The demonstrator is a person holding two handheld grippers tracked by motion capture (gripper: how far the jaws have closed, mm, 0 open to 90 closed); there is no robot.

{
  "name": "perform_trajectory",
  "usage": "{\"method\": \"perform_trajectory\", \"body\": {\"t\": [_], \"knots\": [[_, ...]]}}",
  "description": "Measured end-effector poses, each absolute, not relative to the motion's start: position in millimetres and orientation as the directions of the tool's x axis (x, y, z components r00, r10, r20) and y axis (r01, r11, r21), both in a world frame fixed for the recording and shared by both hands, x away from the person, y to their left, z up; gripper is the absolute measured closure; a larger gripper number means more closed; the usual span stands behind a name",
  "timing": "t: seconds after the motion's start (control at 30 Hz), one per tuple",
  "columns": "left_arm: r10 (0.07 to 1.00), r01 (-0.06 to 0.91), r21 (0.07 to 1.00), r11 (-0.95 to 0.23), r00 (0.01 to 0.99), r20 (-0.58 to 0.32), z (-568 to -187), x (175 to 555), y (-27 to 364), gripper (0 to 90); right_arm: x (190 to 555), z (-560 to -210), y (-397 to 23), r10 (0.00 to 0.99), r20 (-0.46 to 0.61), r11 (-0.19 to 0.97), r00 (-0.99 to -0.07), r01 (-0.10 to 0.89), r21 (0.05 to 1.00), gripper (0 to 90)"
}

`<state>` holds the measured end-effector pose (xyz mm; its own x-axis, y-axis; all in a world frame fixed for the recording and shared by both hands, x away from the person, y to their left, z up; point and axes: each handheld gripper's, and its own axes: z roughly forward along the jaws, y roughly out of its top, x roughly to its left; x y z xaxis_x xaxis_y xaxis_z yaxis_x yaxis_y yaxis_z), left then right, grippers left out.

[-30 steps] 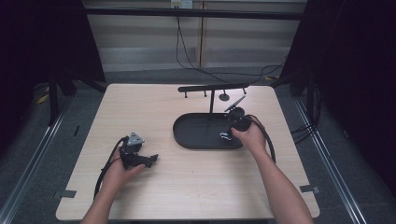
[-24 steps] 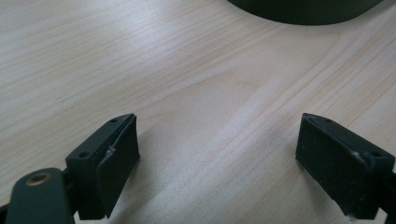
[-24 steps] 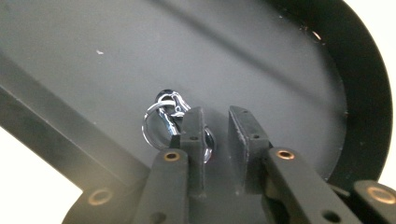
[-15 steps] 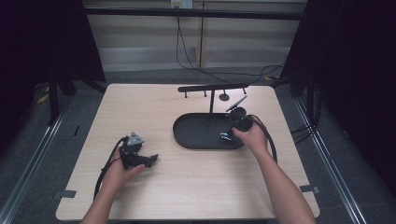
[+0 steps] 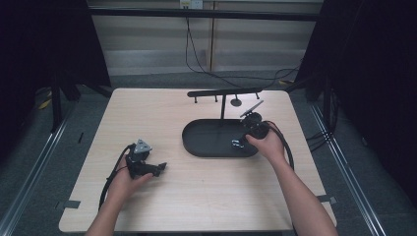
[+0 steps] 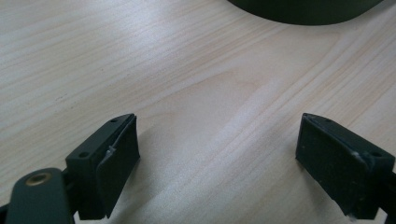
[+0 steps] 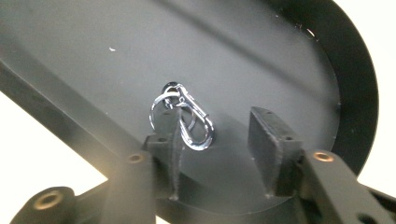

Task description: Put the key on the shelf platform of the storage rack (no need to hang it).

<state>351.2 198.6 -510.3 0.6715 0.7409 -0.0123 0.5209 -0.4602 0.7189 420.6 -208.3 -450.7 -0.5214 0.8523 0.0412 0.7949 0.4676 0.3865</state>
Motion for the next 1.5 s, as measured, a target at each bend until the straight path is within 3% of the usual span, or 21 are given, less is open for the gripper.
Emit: {"method": "perform_trajectory", "body": {"t": [0.2, 0.47, 1.5], "knots": [[0.741, 0.521, 0.720, -0.458, 0.671, -0.013, -510, 351, 199, 13.0, 419, -446, -210, 0.857, 0.050, 0.458, -0.513, 0.802, 0.384, 39.3], [0.740, 0.518, 0.722, -0.459, 0.673, -0.013, -511, 351, 199, 13.1, 416, -444, -208, 0.852, 0.043, 0.468, -0.522, 0.796, 0.384, 31.3], [0.737, 0.517, 0.719, -0.464, 0.676, -0.011, -510, 350, 199, 13.0, 385, -432, -207, 0.794, 0.082, 0.532, -0.603, 0.753, 0.387, 28.2]]}}
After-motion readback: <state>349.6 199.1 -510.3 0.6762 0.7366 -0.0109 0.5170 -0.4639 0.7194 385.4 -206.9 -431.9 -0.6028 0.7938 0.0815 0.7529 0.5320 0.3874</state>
